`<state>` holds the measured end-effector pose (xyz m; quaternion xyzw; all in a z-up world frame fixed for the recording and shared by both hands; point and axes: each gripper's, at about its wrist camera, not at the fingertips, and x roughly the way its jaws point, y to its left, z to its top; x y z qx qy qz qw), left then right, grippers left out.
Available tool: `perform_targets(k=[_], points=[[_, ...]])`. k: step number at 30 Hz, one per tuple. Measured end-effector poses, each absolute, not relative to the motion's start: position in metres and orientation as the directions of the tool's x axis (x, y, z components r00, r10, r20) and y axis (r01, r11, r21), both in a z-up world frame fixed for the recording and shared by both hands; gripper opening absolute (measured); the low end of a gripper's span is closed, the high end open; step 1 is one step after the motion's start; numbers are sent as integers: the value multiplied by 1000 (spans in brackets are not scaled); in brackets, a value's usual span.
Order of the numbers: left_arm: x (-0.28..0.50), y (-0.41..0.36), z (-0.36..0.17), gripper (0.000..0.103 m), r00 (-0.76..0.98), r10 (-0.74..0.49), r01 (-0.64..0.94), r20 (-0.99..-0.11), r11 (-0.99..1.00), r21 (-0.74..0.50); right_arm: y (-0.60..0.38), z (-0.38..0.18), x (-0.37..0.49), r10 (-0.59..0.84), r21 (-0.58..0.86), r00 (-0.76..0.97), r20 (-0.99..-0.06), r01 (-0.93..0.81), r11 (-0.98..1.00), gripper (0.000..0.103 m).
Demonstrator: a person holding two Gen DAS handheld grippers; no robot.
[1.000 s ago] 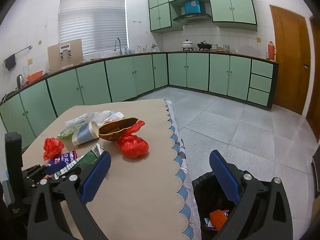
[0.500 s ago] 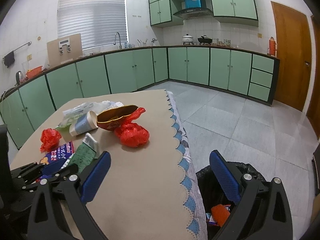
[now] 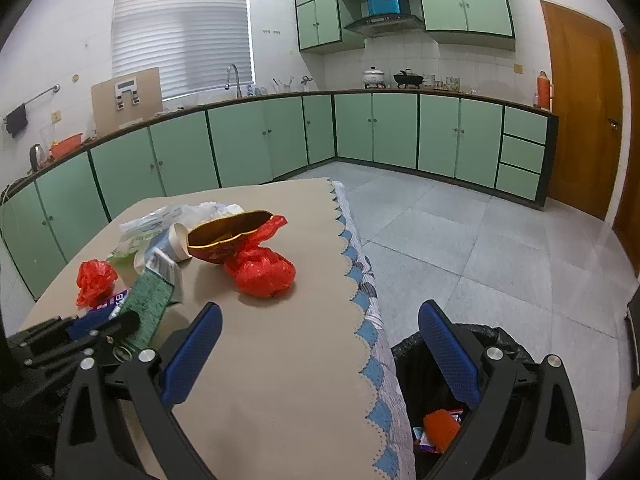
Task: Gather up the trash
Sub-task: 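Lift the tube with the left gripper while the right gripper grasps the red gift bag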
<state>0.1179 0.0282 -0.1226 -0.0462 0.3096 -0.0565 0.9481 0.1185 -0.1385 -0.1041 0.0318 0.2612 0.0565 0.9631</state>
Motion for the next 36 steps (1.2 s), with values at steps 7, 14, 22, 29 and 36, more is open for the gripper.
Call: perform_targets(k=[7,14,22,29,36], points=[[124,36,-110,28,822,-115,60,-557,991,-117,-127,-101,131,148,92,861,-487,-118,989,95],[133,55,-95,27,842,-66,8,-536,994,-109,-104,-92,152,199,92,860,-469,-176,980,91],[147,85,-89,27,847,-11,-57,-532,992,-113,-66,-90,179,267,88,836,-479,-257,962,82],[152,96,-85,27,846,4,-78,-533,990,-117,-41,-98,198,298,82,805,-513,-299,951,67],[156,99,-87,27,843,-4,-77,-537,989,-130,-35,-105,210,321,101,771,-550,-321,942,50]])
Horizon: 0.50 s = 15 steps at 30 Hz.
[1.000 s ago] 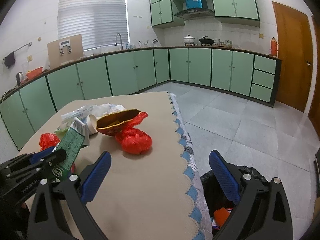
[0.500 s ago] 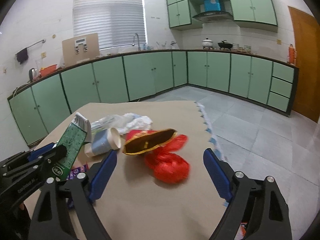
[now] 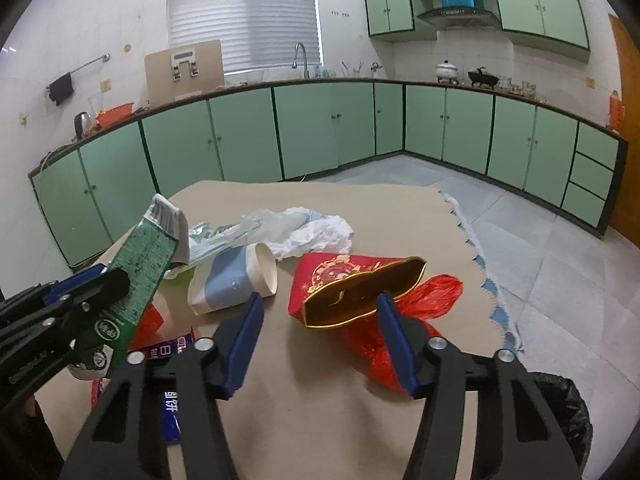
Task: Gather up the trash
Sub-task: 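Lift the tube with the left gripper while the right gripper grasps the red gift bag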
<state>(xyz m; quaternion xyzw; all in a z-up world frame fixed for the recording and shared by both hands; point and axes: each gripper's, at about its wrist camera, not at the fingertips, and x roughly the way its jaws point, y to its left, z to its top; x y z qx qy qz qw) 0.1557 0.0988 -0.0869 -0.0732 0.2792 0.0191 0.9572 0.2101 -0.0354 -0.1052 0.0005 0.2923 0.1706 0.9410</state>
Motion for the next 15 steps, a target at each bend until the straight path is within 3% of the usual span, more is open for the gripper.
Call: perform_targets(k=[4,11,15], points=[[156,101,-88,27,844,-7,-78,-537,988,-135,-37,-110,214,333,116,755,-565,-327,938,43],[157,101,-88,27,841,-11,-76,-540,988,-137,-33,-110,216,387,140,724,-572,-379,915,13],[155,99,-88,27,842,-12,-72,-540,988,-135,-30,-107,211,415,145,714,-564,-409,901,6]])
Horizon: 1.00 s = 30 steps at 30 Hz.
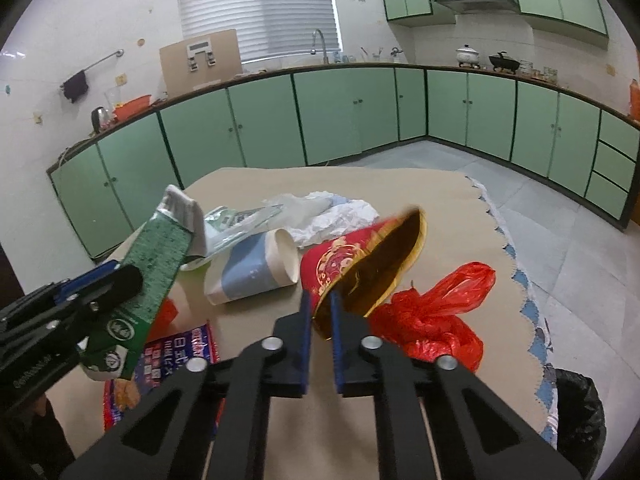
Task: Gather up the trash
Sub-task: 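Lift the tube with the left gripper while the right gripper grasps the red gift bag, then carry the tube and red gift bag over the black bin while opening both grippers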
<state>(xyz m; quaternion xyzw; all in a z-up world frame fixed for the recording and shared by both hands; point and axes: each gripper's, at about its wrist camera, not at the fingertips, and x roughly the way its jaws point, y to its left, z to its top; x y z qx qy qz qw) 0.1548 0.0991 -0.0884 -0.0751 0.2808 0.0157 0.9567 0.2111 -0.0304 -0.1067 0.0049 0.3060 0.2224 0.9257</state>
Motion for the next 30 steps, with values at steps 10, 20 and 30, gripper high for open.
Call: perform_targets(k=[10,20,30], points=[[150,90,-86,27,846,-27,-53,-532,990,-133,-35,-95,193,440,150,721,-535,-431,890,6],[146,74,-80,27,854,-56,-16,-516,991,-134,-65,-69,173,433,162,764,-479,-408,898,6],[143,42,-70,26,862,-122,60,-491,988,-140,-104,-52,151,386,168,807,-447,-348,922,6]])
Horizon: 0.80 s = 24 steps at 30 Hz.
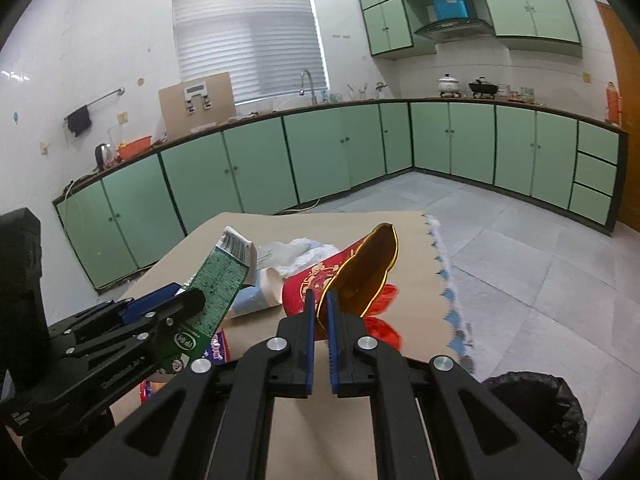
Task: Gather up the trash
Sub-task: 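Carry the tube and red gift bag over the black bin while opening both grippers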
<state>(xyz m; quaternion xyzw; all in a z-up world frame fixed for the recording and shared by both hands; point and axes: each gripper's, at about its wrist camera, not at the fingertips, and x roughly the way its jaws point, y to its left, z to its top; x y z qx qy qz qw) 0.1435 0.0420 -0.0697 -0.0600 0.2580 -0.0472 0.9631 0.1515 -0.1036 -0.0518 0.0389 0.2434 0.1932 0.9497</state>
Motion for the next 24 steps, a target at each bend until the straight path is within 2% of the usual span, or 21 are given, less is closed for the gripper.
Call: perform_targets(k=[24], points=[[136,-95,-75,26,796,-368,329,-481,930,-166,-241,-54,94,139,176,895,-424,-69,982,6]])
